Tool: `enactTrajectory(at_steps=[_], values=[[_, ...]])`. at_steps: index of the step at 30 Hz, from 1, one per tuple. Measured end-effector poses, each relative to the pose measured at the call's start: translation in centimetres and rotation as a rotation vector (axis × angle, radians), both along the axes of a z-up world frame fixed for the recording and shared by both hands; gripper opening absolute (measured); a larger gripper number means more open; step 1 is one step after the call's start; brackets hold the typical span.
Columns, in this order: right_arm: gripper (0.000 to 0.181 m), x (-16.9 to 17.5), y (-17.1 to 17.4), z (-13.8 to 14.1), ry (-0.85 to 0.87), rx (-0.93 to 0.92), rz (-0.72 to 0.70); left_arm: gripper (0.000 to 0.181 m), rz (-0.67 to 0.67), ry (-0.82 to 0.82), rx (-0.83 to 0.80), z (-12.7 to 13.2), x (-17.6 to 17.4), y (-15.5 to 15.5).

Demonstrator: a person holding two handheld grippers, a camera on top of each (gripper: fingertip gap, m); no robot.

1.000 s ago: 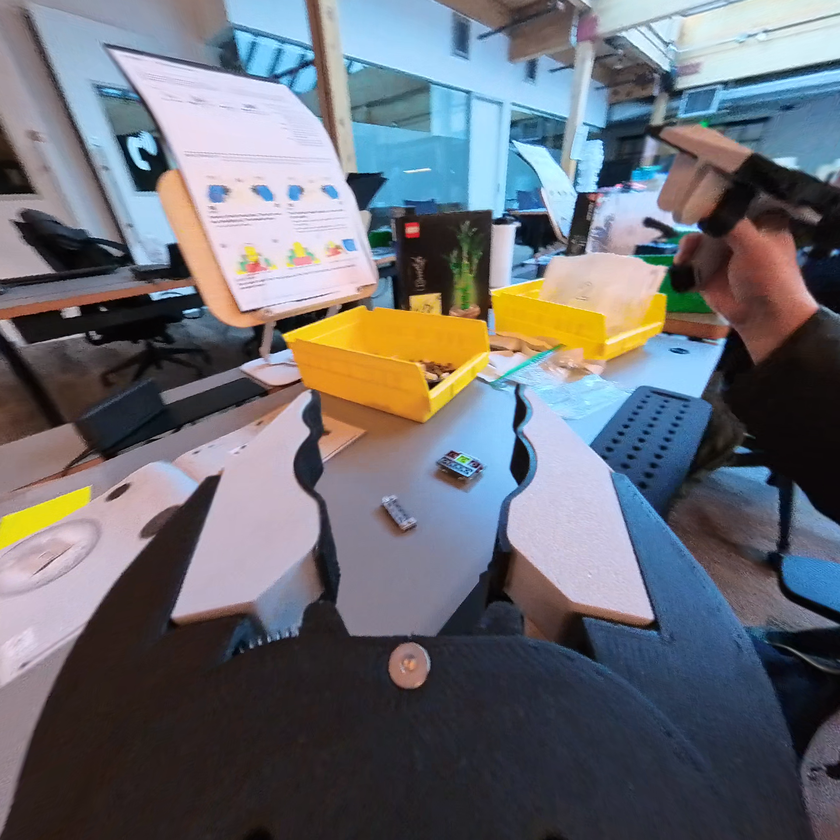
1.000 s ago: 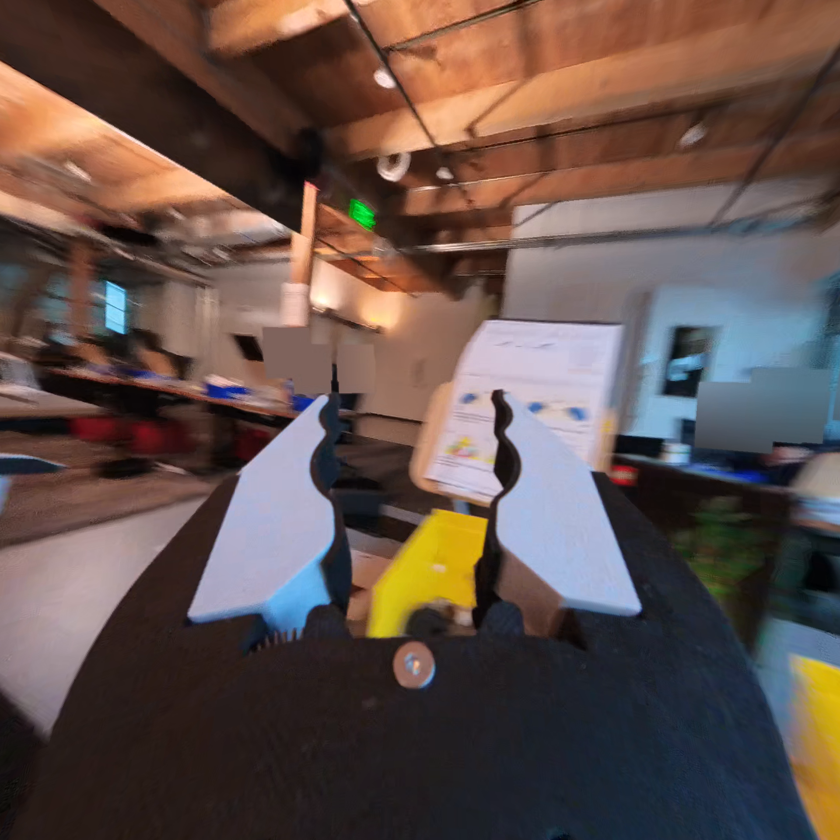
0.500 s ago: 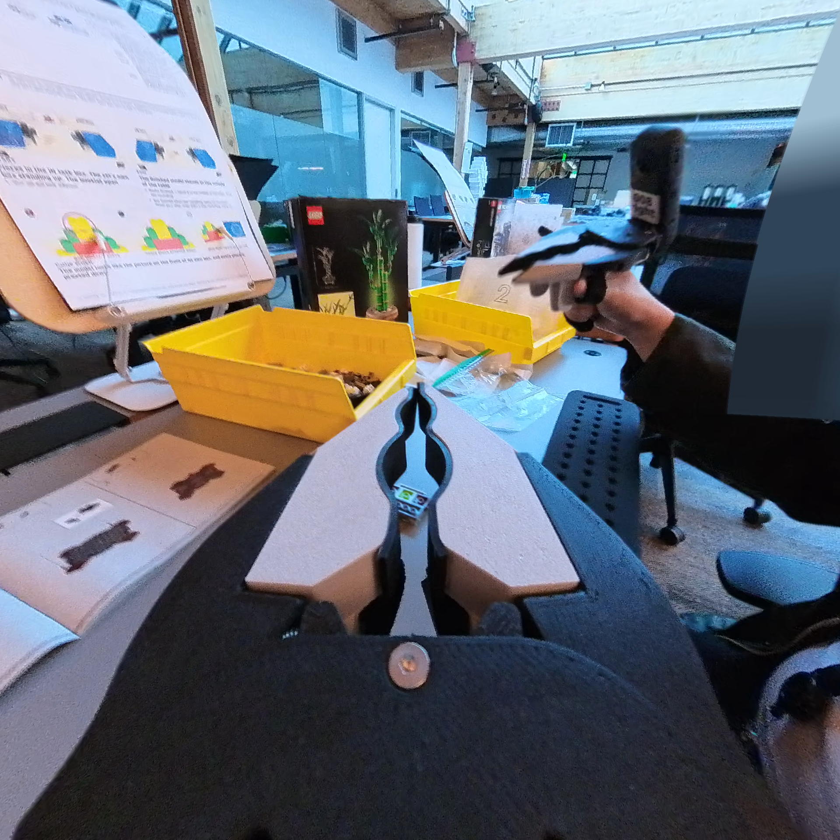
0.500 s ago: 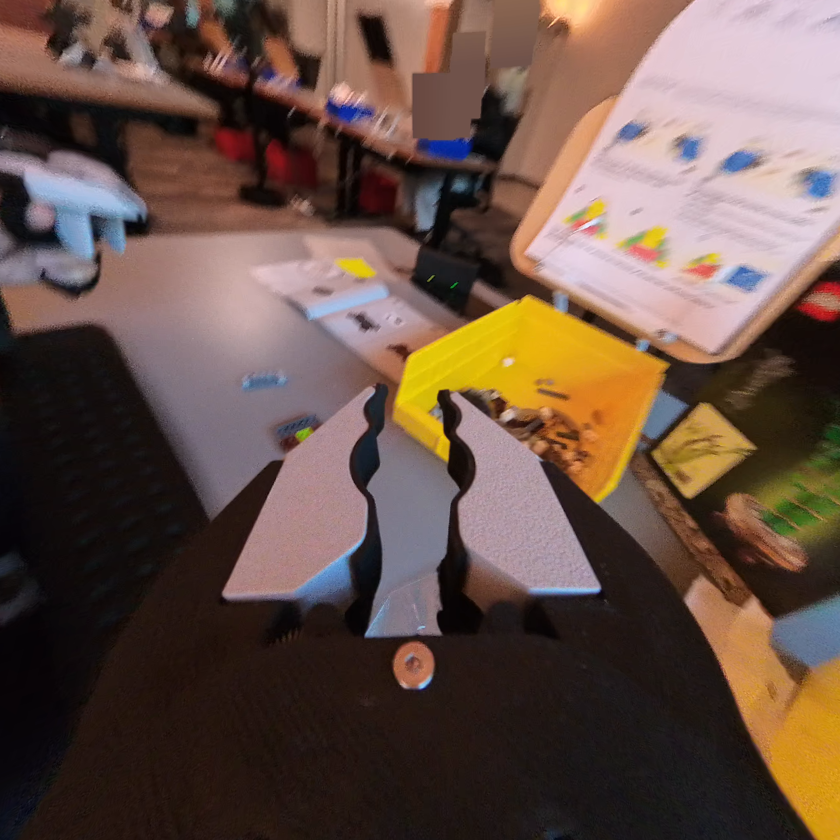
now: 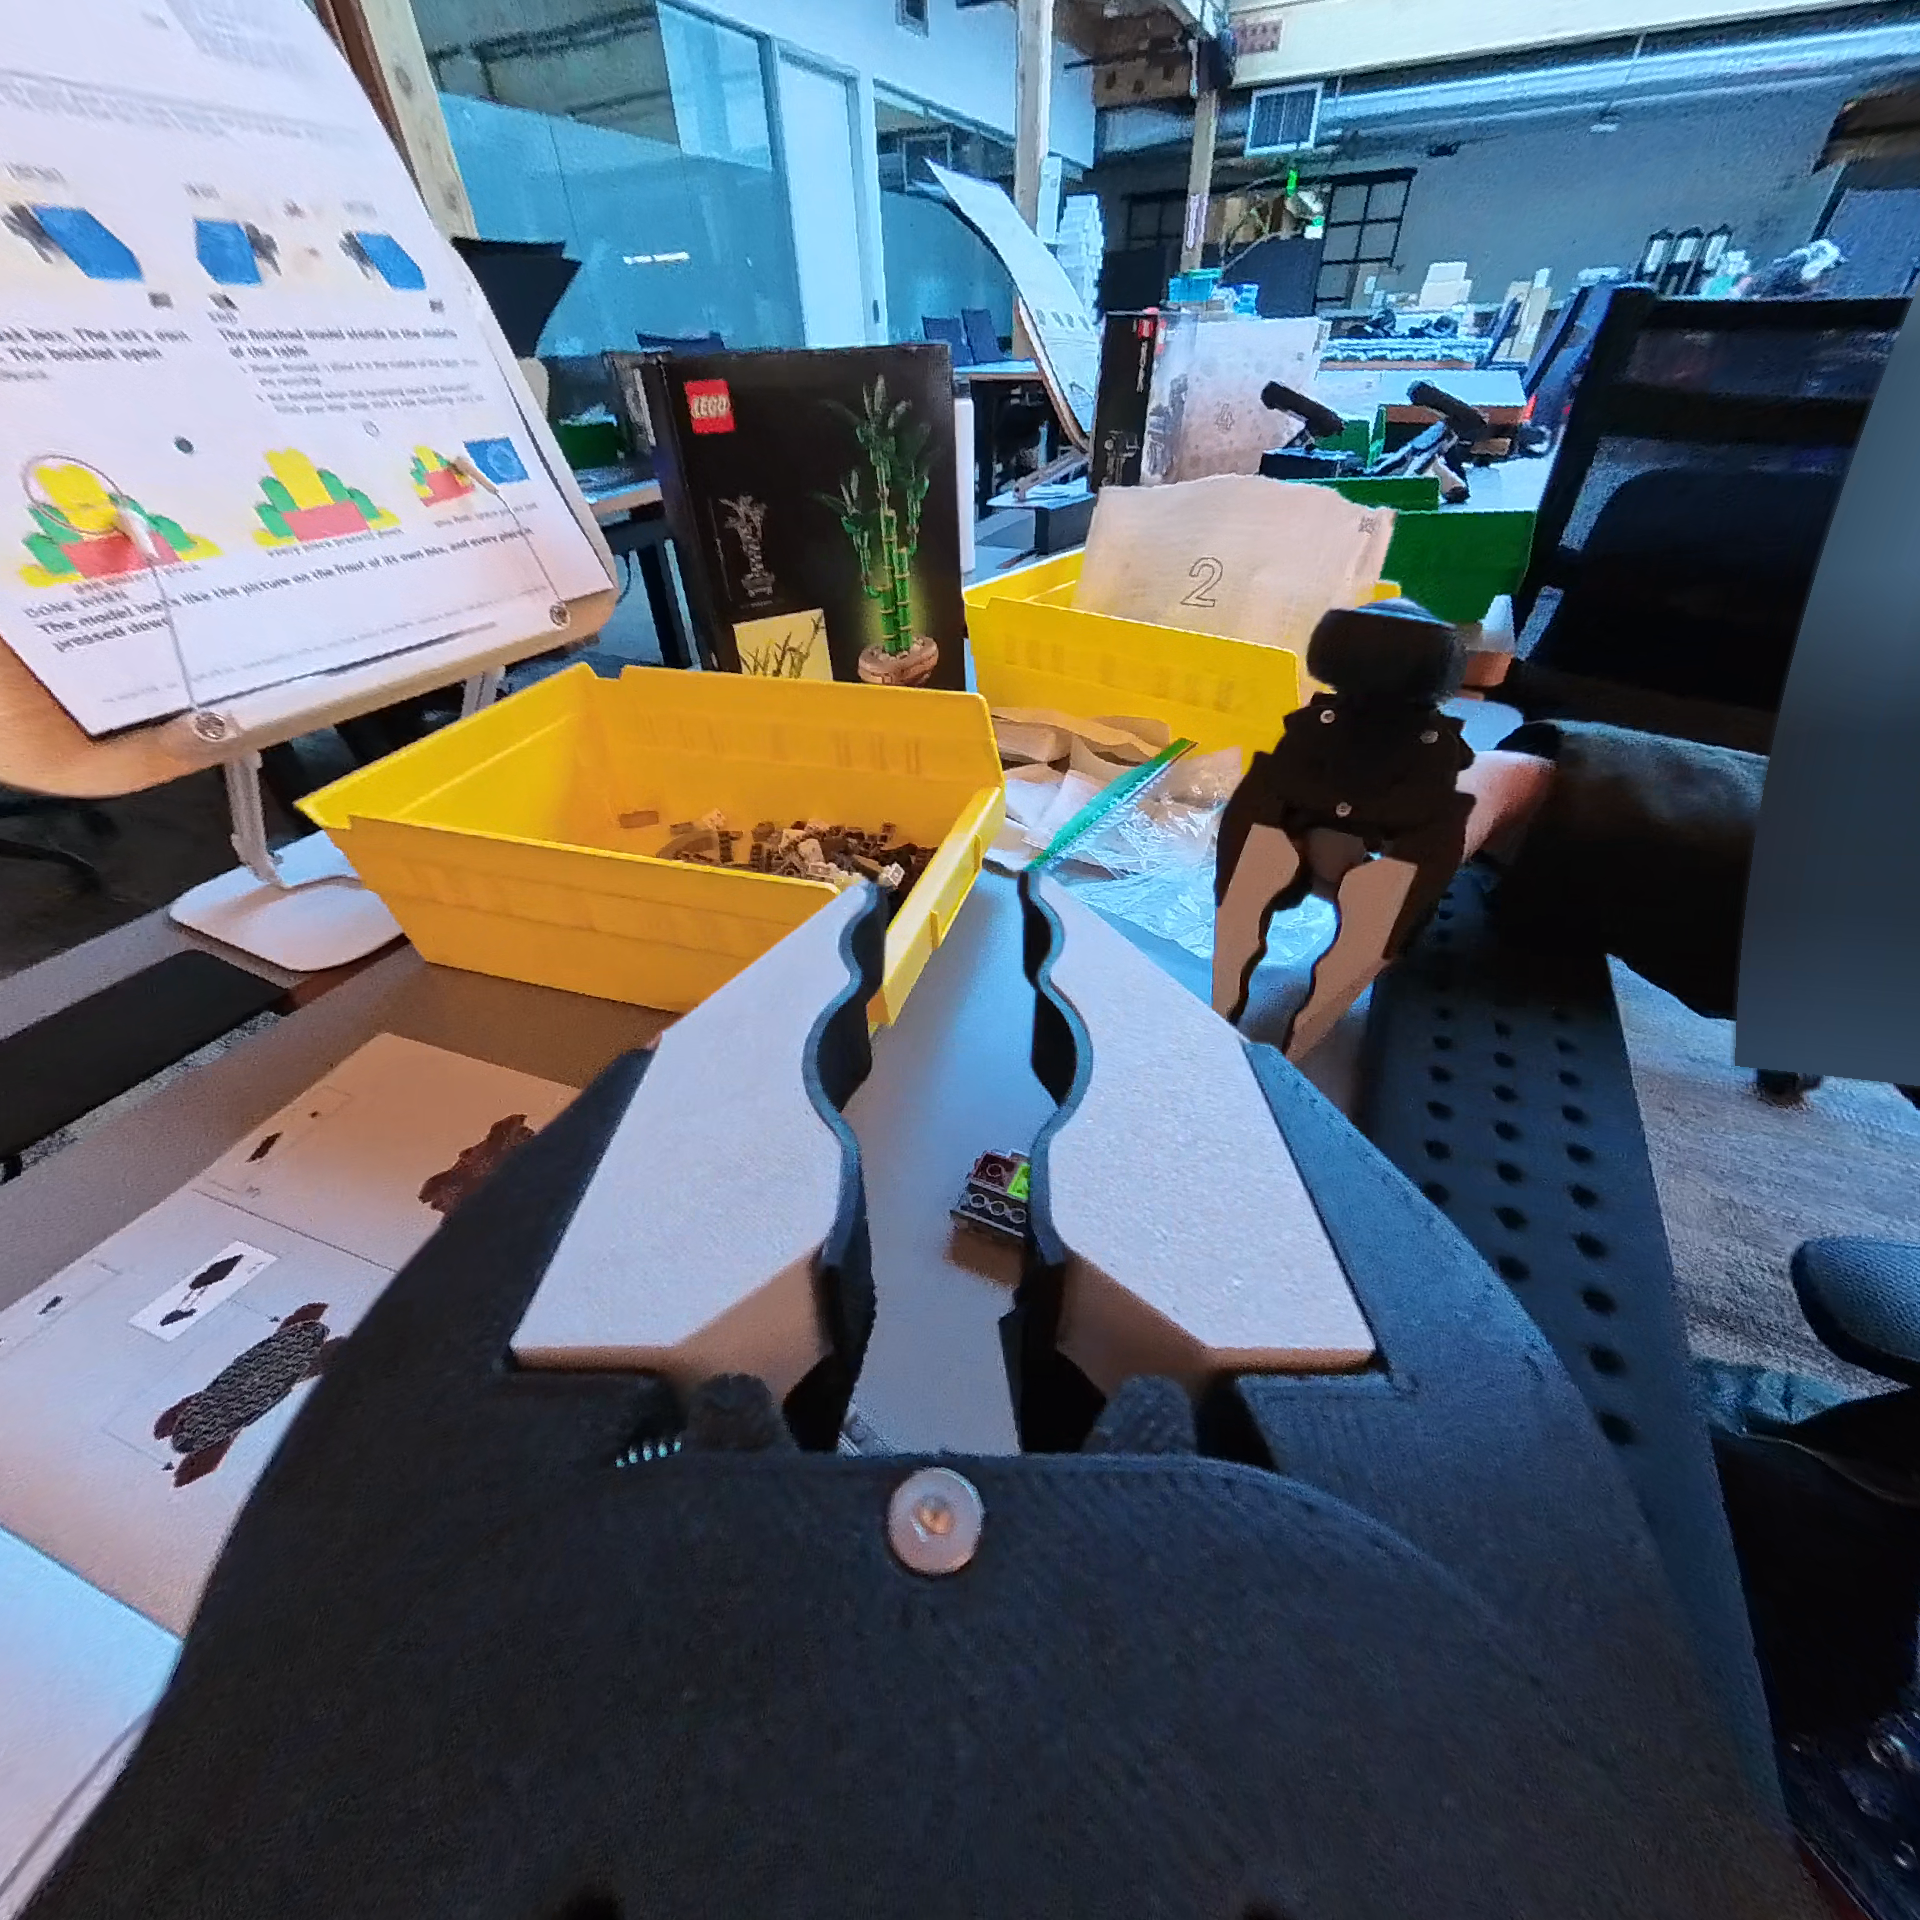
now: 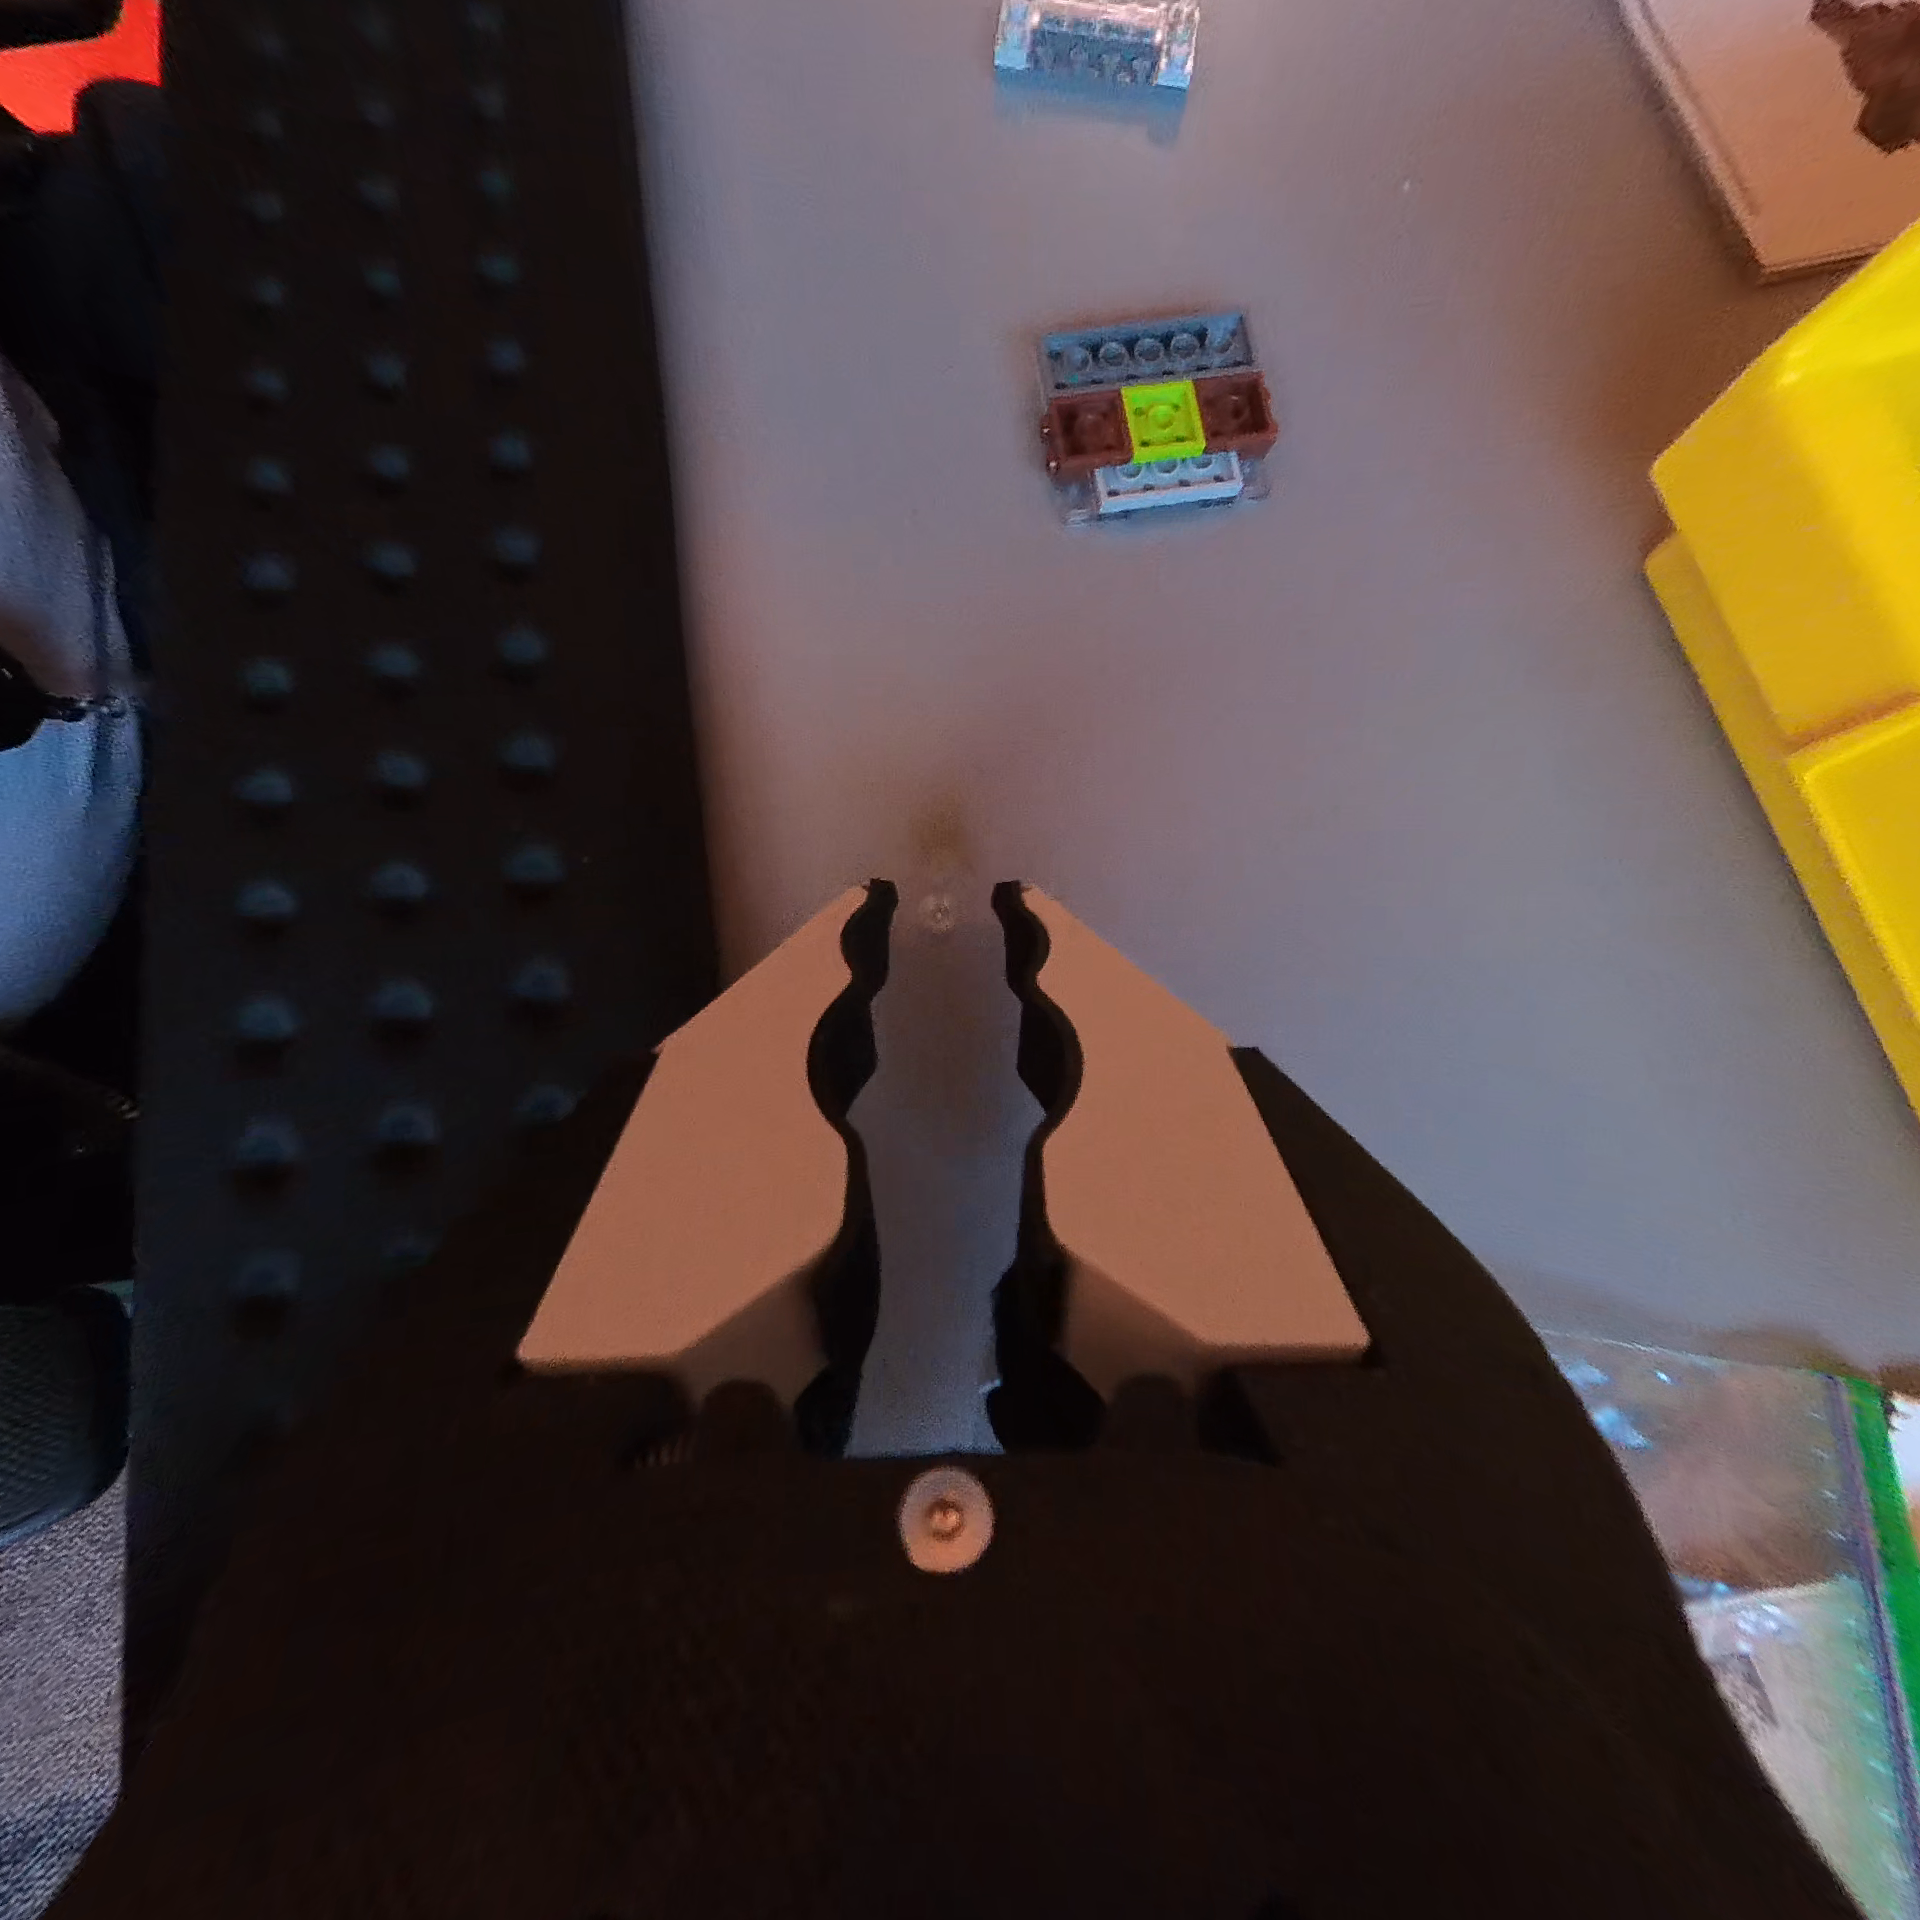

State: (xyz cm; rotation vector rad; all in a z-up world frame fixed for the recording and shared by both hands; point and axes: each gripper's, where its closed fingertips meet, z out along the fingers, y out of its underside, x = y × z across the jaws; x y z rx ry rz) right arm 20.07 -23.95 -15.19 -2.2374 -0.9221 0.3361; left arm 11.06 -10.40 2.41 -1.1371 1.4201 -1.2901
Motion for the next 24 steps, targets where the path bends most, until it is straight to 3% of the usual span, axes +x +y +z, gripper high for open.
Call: enactTrajectory(at_steps=[7,10,14,17,18,19,21,24], values=[[0.005,0.2,-0.1,-0.9,0.006,-0.021,-0.004,0.026,-0.042,0.034,0.048,0.4,1.8,0.4],[0.004,-0.2,0.4,0.1,0.032,0.013,0.011,0.027,-0.066,0.043,0.071,0.9,3.0,1.2],[0.004,0.9,3.3,6.3,0.043,0.21,-0.046,0.027,-0.001,0.025,0.097,0.8,4.1,4.6],[0.004,5.3,8.7,14.1,0.083,0.454,-0.288,0.026,0.03,-0.01,0.019,-1.3,3.9,7.0],[0.004,6.8,10.4,15.3,0.121,0.472,-0.362,0.027,0.049,0.009,0.007,-2.7,3.8,7.9],[0.004,8.6,12.1,15.1,0.131,0.446,-0.445,0.029,0.063,0.061,0.022,-4.4,3.7,8.5],[0.004,11.9,14.7,12.1,0.111,0.31,-0.595,0.029,0.095,0.166,0.098,-7.4,3.4,9.7],[0.008,13.7,17.0,9.1,0.16,0.216,-0.706,0.032,0.088,0.231,0.11,-9.2,3.1,9.9]])
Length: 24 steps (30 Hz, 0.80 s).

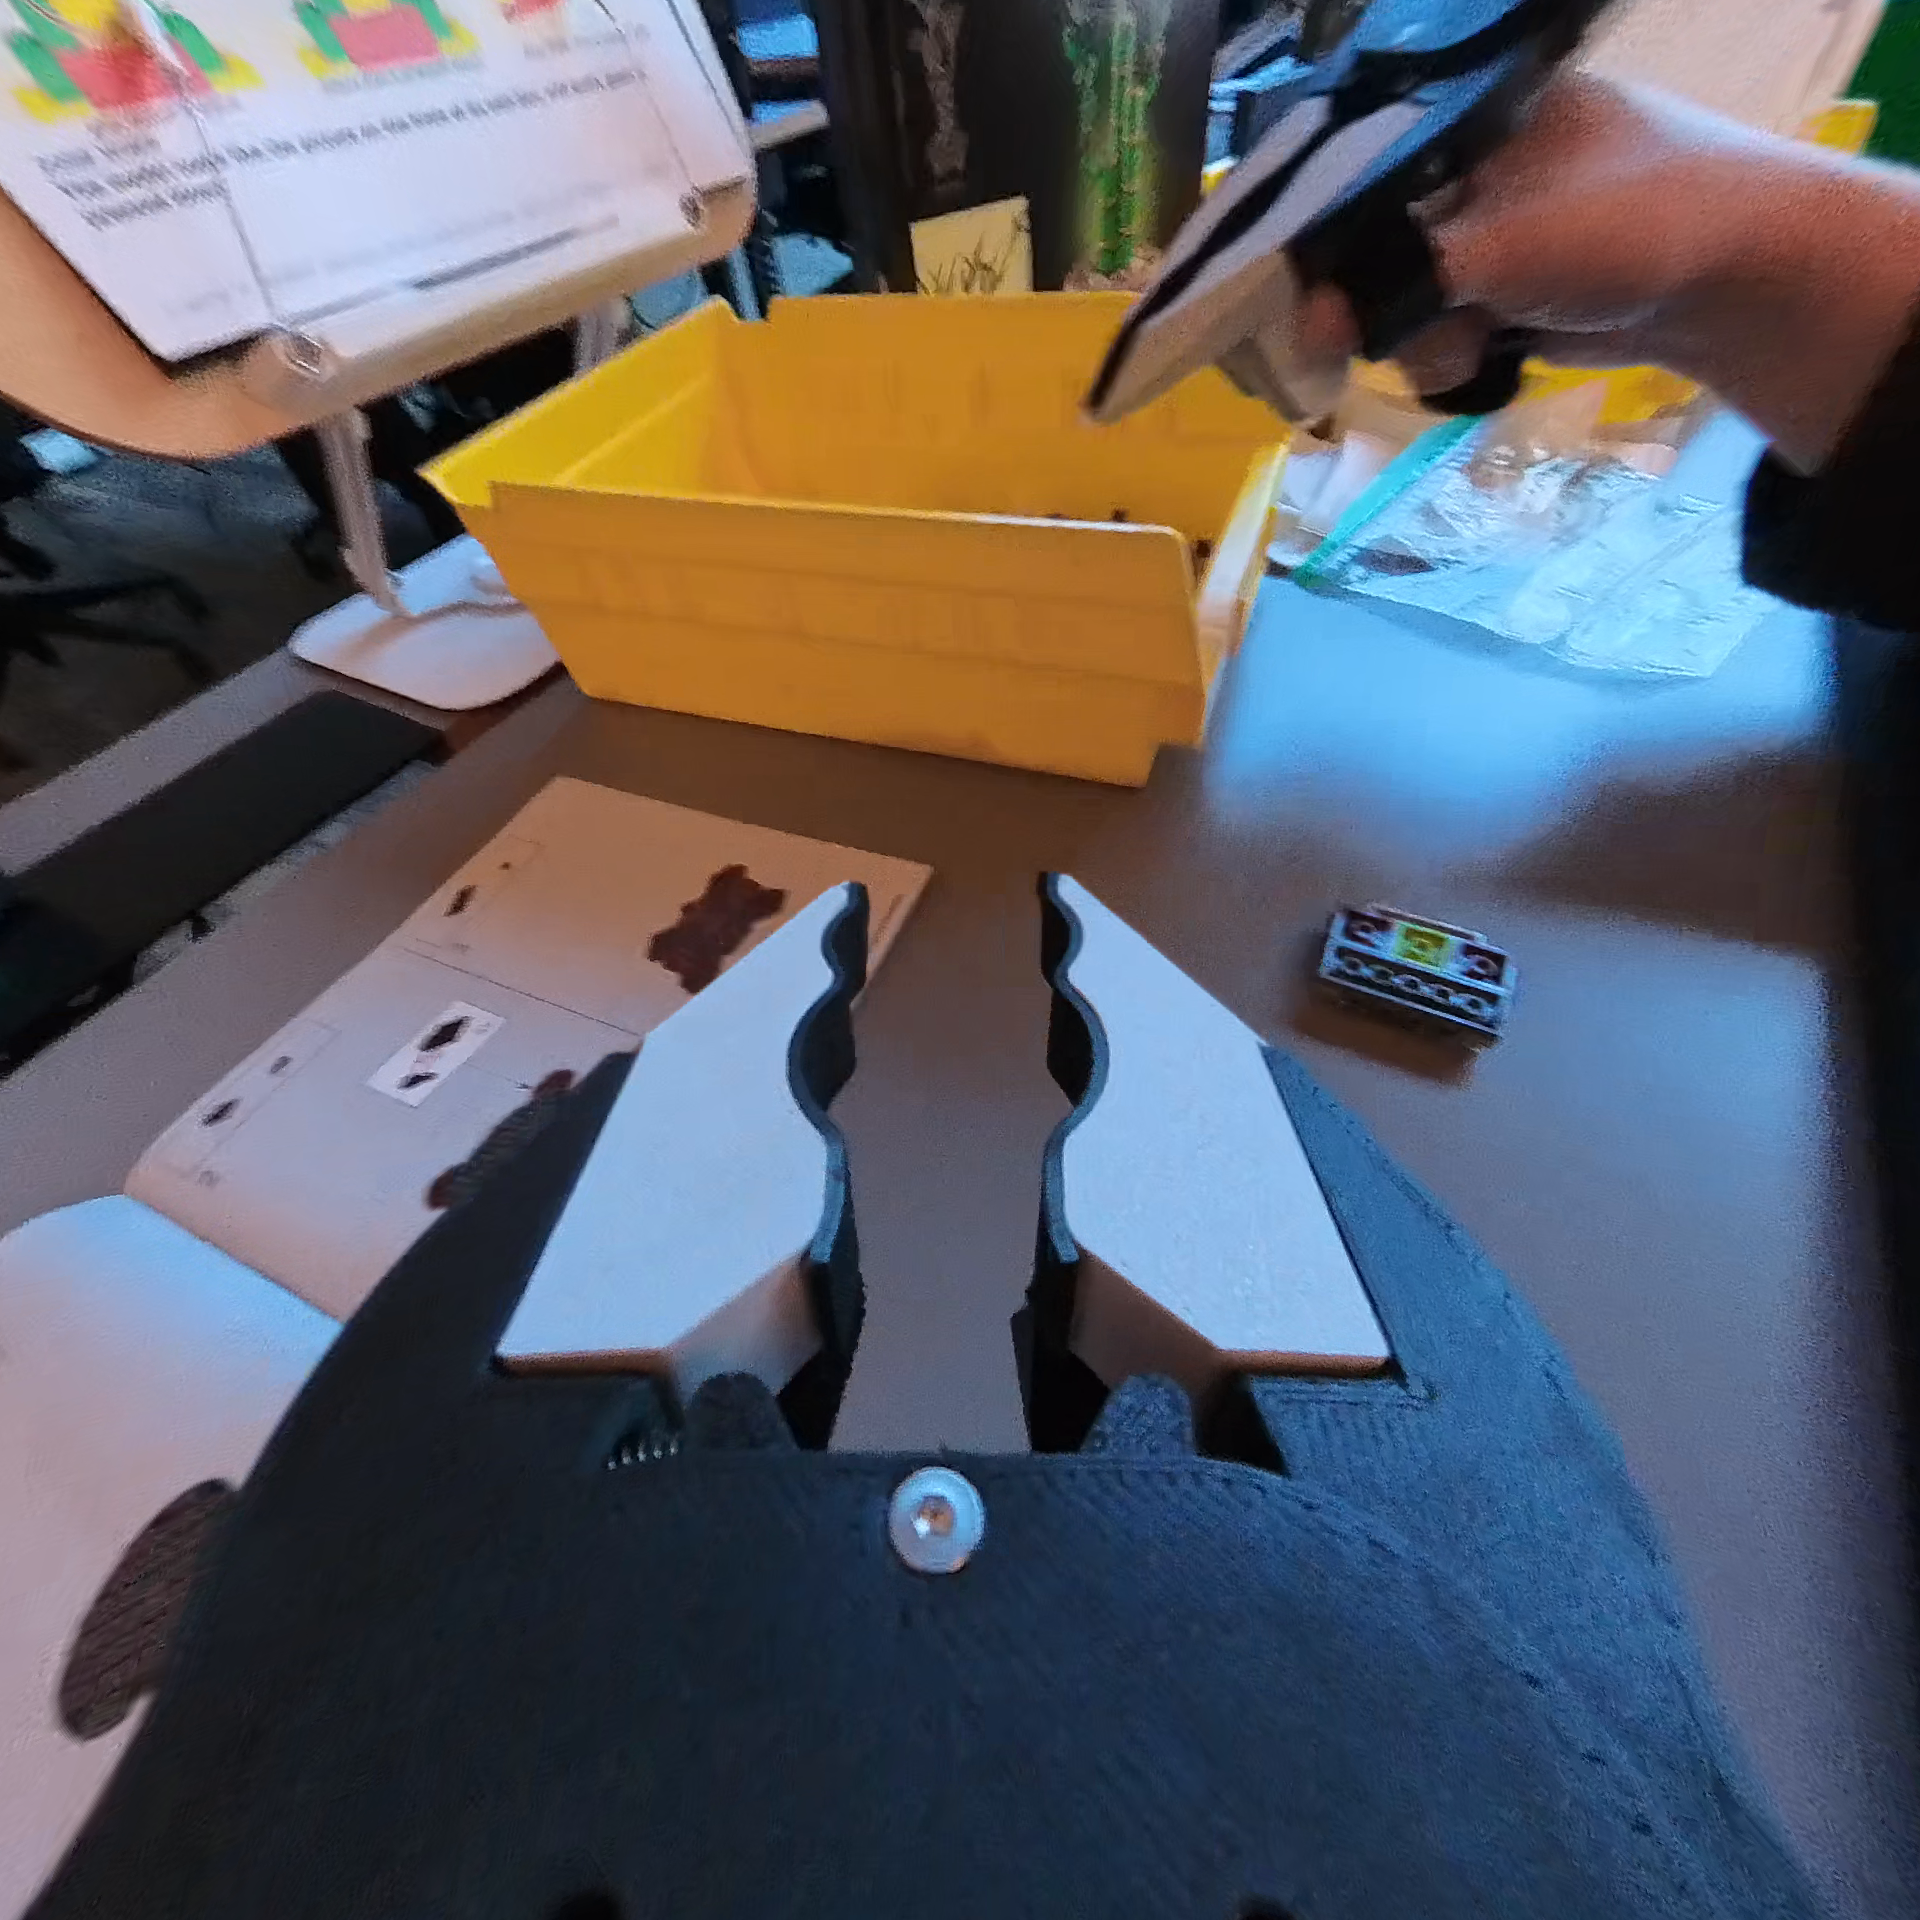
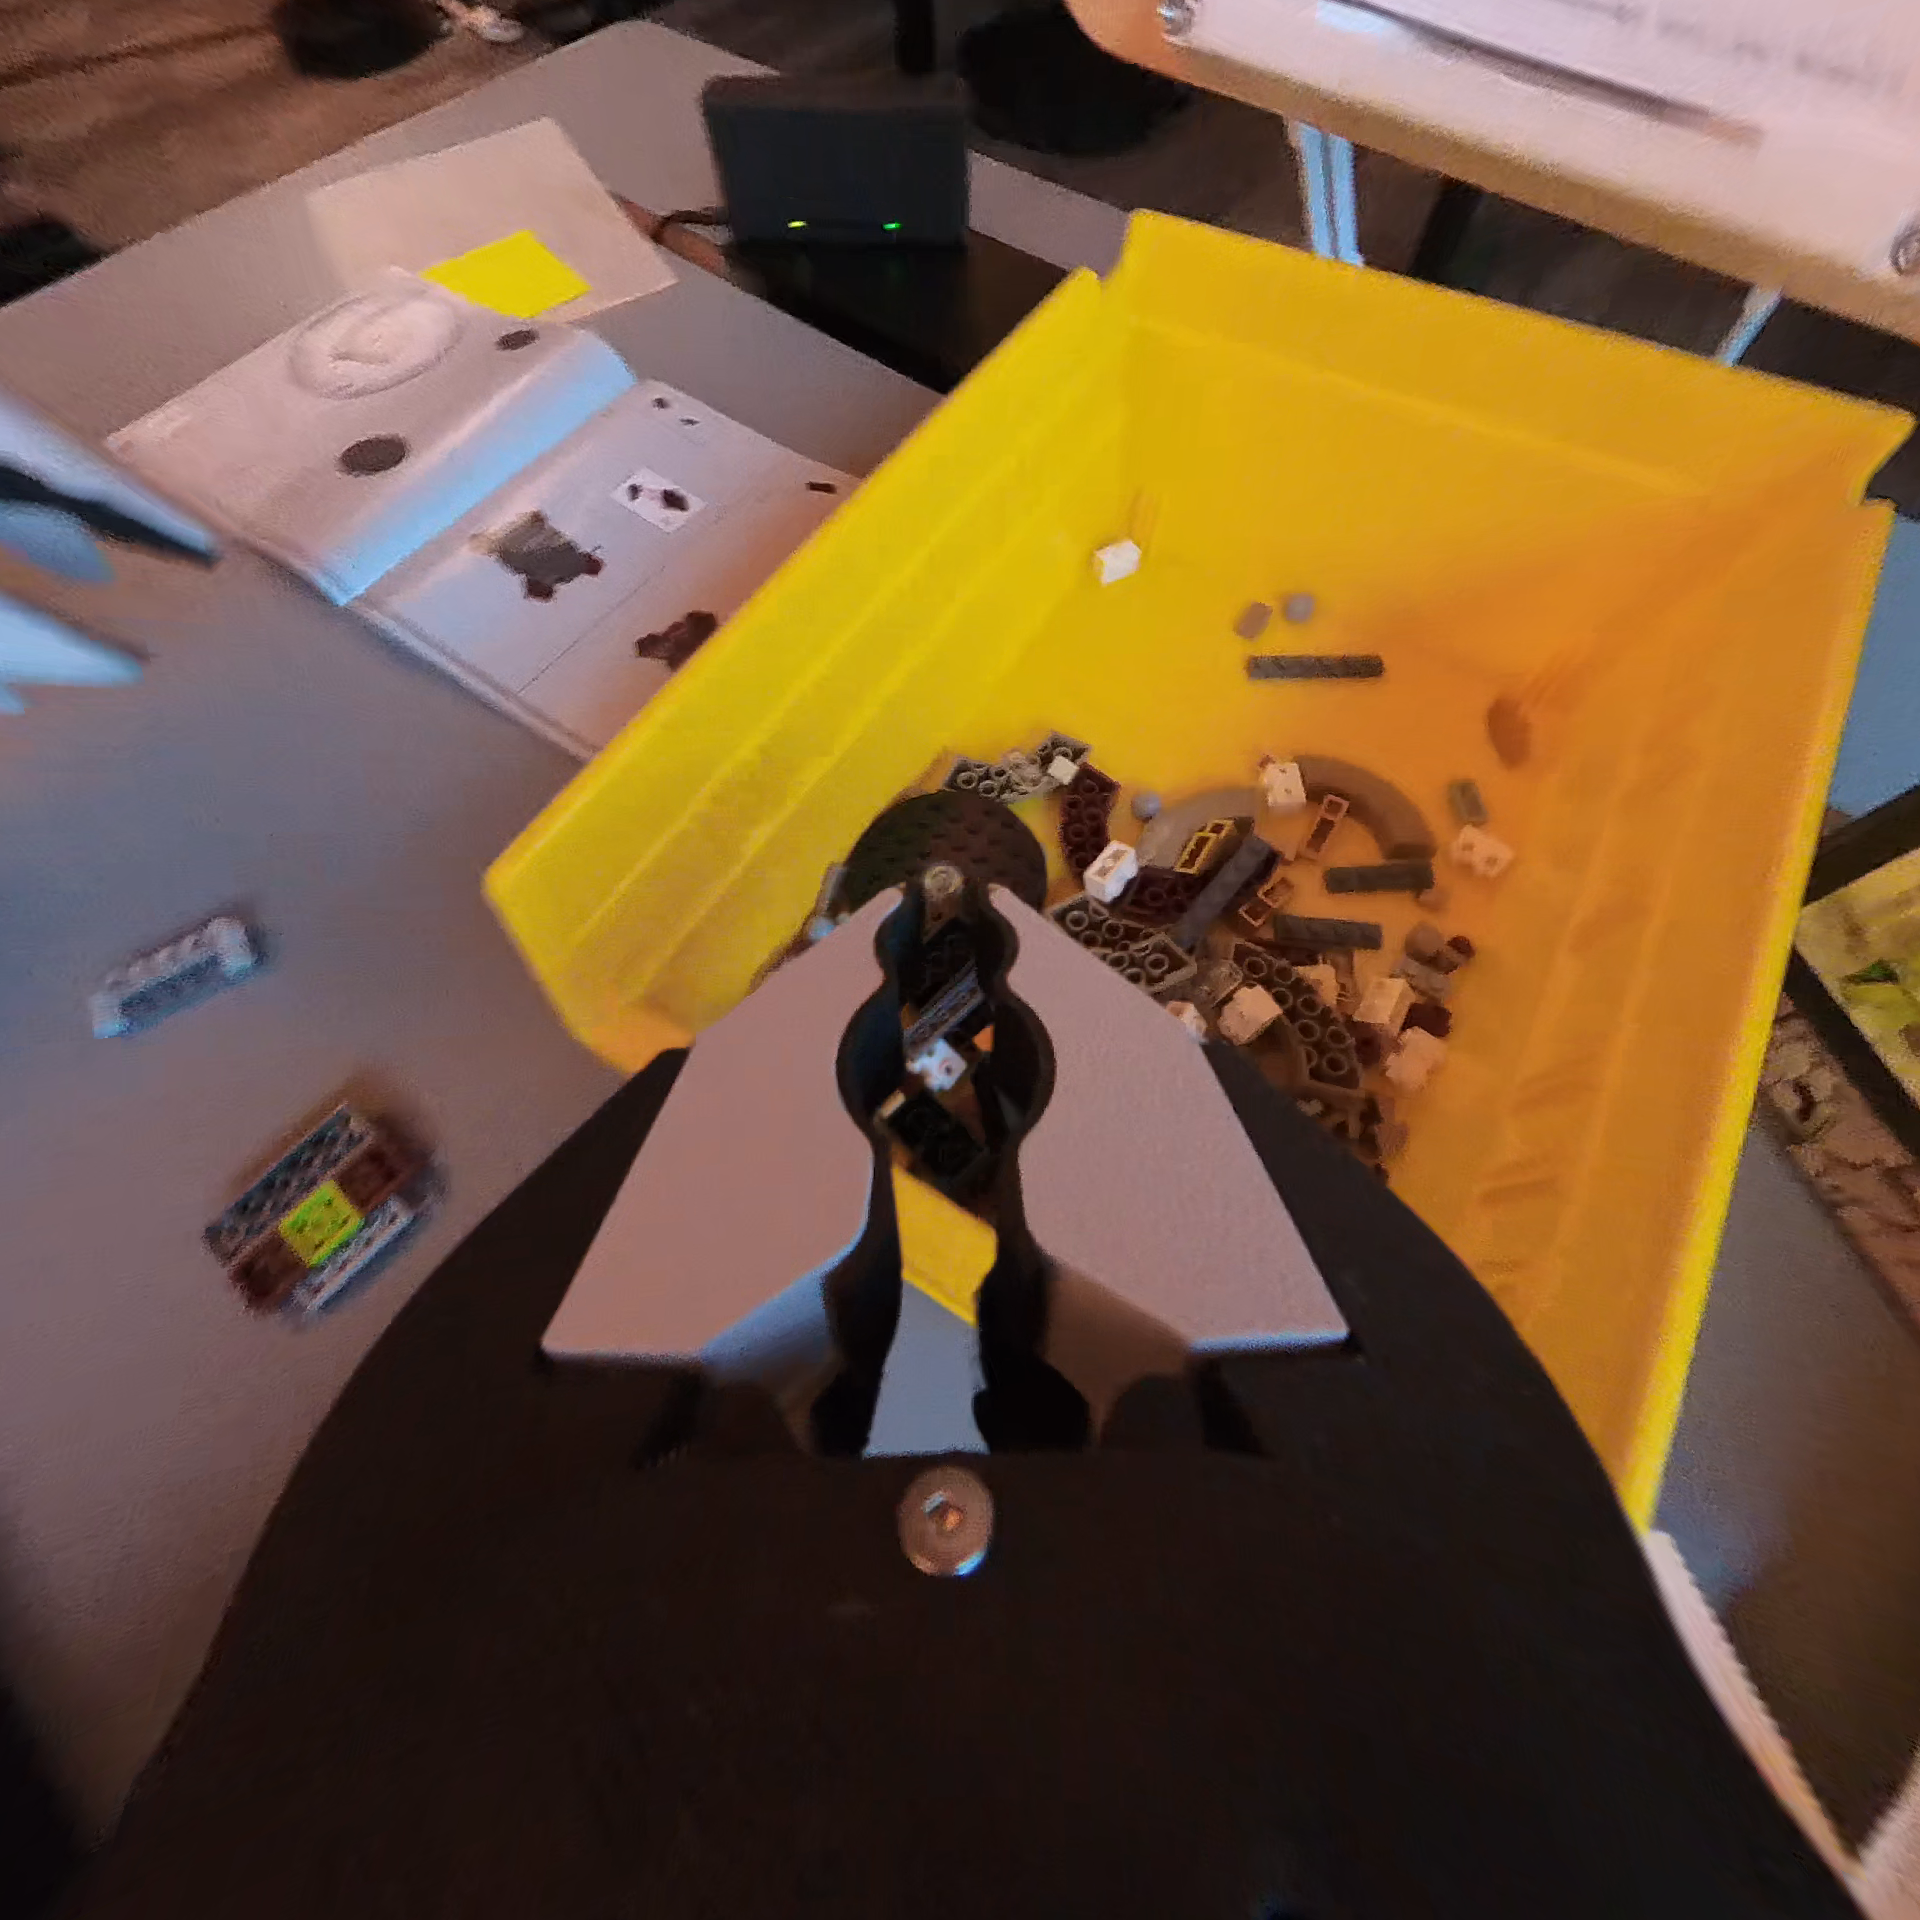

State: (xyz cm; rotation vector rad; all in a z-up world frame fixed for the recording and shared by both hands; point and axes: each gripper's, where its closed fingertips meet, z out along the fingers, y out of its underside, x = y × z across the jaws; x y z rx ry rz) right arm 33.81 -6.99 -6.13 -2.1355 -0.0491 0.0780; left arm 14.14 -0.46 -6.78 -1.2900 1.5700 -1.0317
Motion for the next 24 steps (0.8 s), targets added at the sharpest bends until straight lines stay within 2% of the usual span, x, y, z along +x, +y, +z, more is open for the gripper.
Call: enactTrajectory(at_steps=[2,5,8,10,12,14,17,20,24], values=[[0.028,0.9,0.5,-0.1,0.021,0.039,-0.051,0.037,-0.054,0.043,-0.036,-0.5,-0.4,-0.9],[0.029,2.2,-0.5,0.9,0.001,0.125,-0.1,0.039,-0.161,0.072,-0.052,-1.2,-1.8,-2.4],[0.026,1.6,-1.1,3.0,0.089,0.329,-0.091,0.043,-0.247,0.126,-0.088,-2.4,-3.3,-3.2],[0.027,0.3,-1.0,4.2,0.093,0.384,-0.048,0.045,-0.322,0.184,-0.113,-3.2,-4.2,-4.4],[0.027,-1.2,-0.8,4.6,0.016,0.389,0.008,0.051,-0.409,0.261,-0.116,-4.4,-5.4,-5.9],[0.028,-2.9,-0.4,4.2,-0.061,0.368,0.066,0.064,-0.446,0.334,-0.089,-6.0,-6.1,-6.5],[0.029,-5.3,0.2,3.0,-0.11,0.327,0.166,0.076,-0.457,0.39,-0.027,-7.8,-6.4,-6.6],[0.031,-7.7,0.6,2.1,-0.092,0.288,0.245,0.079,-0.441,0.401,0.023,-8.6,-6.0,-6.4],[0.029,-12.3,0.2,4.6,-0.016,0.385,0.351,0.079,-0.406,0.401,0.06,-9.7,-5.2,-5.6]])
